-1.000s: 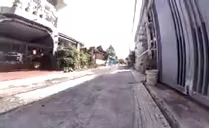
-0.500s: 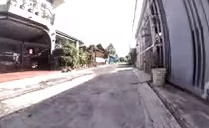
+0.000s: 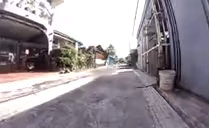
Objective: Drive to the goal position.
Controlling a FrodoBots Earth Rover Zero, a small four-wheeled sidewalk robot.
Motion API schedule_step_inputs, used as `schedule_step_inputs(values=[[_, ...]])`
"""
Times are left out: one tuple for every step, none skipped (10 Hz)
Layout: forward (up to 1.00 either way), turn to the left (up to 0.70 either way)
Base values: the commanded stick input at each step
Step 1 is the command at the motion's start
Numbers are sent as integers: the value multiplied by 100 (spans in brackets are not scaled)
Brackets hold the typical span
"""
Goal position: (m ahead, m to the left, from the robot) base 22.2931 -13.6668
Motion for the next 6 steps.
schedule_step_inputs(values=[[70,0],[70,0],[70,0],[70,0],[70,-27],[70,-27]])
